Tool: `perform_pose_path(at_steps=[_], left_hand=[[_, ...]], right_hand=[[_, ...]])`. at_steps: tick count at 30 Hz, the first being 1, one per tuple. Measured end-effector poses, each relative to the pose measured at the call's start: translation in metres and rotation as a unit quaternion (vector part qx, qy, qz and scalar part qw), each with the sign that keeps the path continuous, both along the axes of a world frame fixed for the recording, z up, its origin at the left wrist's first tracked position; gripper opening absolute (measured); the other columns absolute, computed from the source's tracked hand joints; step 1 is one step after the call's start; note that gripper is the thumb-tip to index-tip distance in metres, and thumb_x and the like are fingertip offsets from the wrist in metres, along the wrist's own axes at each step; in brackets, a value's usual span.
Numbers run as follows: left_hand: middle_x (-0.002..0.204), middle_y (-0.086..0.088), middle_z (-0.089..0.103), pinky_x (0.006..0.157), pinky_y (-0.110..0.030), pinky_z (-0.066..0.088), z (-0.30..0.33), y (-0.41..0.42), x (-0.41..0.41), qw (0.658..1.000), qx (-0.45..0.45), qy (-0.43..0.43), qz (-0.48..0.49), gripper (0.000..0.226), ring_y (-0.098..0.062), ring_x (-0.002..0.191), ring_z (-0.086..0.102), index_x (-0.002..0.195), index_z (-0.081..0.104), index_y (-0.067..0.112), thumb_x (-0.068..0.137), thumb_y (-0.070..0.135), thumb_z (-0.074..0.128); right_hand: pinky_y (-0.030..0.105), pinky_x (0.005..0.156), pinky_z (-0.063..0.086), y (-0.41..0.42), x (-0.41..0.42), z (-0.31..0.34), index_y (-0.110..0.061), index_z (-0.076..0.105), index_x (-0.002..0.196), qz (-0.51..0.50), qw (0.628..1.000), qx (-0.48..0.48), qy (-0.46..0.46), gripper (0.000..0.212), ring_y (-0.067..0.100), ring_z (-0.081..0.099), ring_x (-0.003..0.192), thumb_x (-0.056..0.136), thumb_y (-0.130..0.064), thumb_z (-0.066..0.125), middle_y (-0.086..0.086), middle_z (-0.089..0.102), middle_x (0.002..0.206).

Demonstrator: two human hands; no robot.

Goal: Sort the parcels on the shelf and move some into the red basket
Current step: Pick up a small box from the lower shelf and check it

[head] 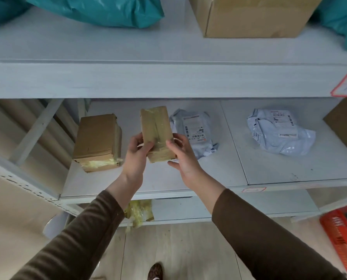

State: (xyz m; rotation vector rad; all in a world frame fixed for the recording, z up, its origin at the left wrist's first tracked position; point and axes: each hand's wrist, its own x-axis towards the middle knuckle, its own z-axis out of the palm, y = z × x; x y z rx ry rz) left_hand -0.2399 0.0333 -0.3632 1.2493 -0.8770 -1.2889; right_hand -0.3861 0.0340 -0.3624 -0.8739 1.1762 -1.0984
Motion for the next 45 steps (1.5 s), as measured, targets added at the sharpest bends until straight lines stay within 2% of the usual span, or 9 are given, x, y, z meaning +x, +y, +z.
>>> perform_pose_path(at_steps=[9, 15, 22, 29, 32, 37, 40, 43, 45], left_hand=[[0.128, -0.002, 0.067, 0.095, -0.037, 0.049, 0.039, 0.033, -0.036, 0.991, -0.051, 0.1, -0.075, 0.03, -0.016, 0.115, 0.061, 0.129, 0.061, 0.018, 0.101, 0.026, 0.06], [0.137, -0.013, 0.065, 0.104, -0.043, 0.049, 0.038, 0.042, -0.053, 0.993, -0.035, 0.069, -0.092, 0.033, -0.02, 0.117, 0.063, 0.138, 0.058, 0.007, 0.105, 0.011, 0.055], [0.144, -0.013, 0.062, 0.112, -0.052, 0.049, 0.028, 0.049, -0.056, 0.972, 0.085, 0.16, -0.15, 0.06, -0.031, 0.133, 0.06, 0.15, 0.052, 0.02, 0.102, 0.057, 0.052], [0.145, -0.011, 0.063, 0.117, -0.051, 0.041, 0.022, 0.053, -0.063, 0.947, 0.09, 0.275, -0.137, 0.07, -0.029, 0.135, 0.058, 0.15, 0.055, 0.017, 0.103, 0.065, 0.033], [0.149, -0.012, 0.06, 0.117, -0.047, 0.041, 0.023, 0.053, -0.063, 0.96, 0.057, 0.239, -0.132, 0.071, -0.028, 0.138, 0.057, 0.151, 0.053, 0.016, 0.105, 0.064, 0.029], [0.149, -0.005, 0.056, 0.106, -0.047, 0.051, 0.017, 0.053, -0.056, 0.984, -0.101, 0.044, -0.137, 0.05, -0.026, 0.139, 0.055, 0.154, 0.037, 0.03, 0.107, 0.043, 0.045], [0.15, -0.003, 0.043, 0.104, -0.034, 0.054, 0.012, 0.055, -0.055, 0.962, -0.209, -0.098, -0.146, 0.062, -0.011, 0.138, 0.051, 0.16, 0.022, 0.028, 0.105, 0.026, 0.051], [0.157, -0.002, 0.032, 0.117, -0.049, 0.044, 0.007, 0.053, -0.057, 0.953, -0.229, -0.156, -0.124, 0.074, -0.018, 0.147, 0.04, 0.161, 0.021, 0.029, 0.1, 0.035, 0.061], [0.154, 0.002, 0.032, 0.12, -0.039, 0.042, 0.009, 0.052, -0.062, 0.961, -0.201, -0.169, -0.086, 0.079, -0.01, 0.148, 0.037, 0.161, 0.023, 0.03, 0.097, 0.037, 0.068]], right_hand=[[0.042, 0.095, 0.058, 0.041, -0.062, 0.021, -0.014, 0.06, 0.141, -0.027, 0.958, 0.125, -0.258, 0.059, 0.034, 0.062, 0.117, 0.098, -0.053, 0.052, 0.015, 0.062, 0.142], [0.037, 0.085, 0.062, 0.053, -0.083, 0.024, -0.013, 0.06, 0.141, -0.033, 0.958, 0.142, -0.248, 0.067, 0.033, 0.069, 0.102, 0.098, -0.062, 0.048, 0.019, 0.062, 0.142], [0.032, 0.09, 0.055, 0.07, -0.074, 0.043, -0.035, 0.055, 0.135, -0.05, 0.991, -0.06, 0.107, 0.062, 0.016, 0.062, 0.121, 0.082, -0.066, 0.063, -0.008, 0.059, 0.129], [0.035, 0.107, 0.045, 0.094, -0.055, 0.034, -0.041, 0.041, 0.151, -0.036, 0.85, -0.27, 0.452, 0.075, 0.016, 0.034, 0.14, 0.083, -0.065, 0.063, -0.01, 0.03, 0.156], [0.037, 0.115, 0.038, 0.097, -0.054, 0.03, -0.036, 0.035, 0.155, -0.026, 0.837, -0.293, 0.461, 0.075, 0.018, 0.031, 0.144, 0.088, -0.056, 0.063, -0.007, 0.026, 0.163], [0.028, 0.113, 0.041, 0.09, -0.069, 0.015, -0.032, 0.029, 0.155, 0.006, 0.92, -0.199, 0.337, 0.071, 0.006, 0.031, 0.142, 0.093, -0.023, 0.063, -0.011, 0.037, 0.154], [0.015, 0.093, 0.04, 0.083, -0.076, 0.01, -0.036, 0.035, 0.15, 0.007, 0.936, -0.171, 0.308, 0.061, 0.005, 0.038, 0.138, 0.096, -0.023, 0.061, -0.014, 0.045, 0.149], [0.016, 0.095, 0.039, 0.082, -0.073, 0.005, -0.037, 0.032, 0.15, -0.007, 0.947, -0.18, 0.265, 0.066, 0.006, 0.047, 0.133, 0.092, -0.031, 0.063, -0.012, 0.051, 0.144], [0.01, 0.103, 0.036, 0.082, -0.068, 0.001, -0.044, 0.015, 0.159, 0.004, 0.952, -0.18, 0.246, 0.082, 0.003, 0.042, 0.141, 0.095, -0.033, 0.066, -0.015, 0.04, 0.157]])
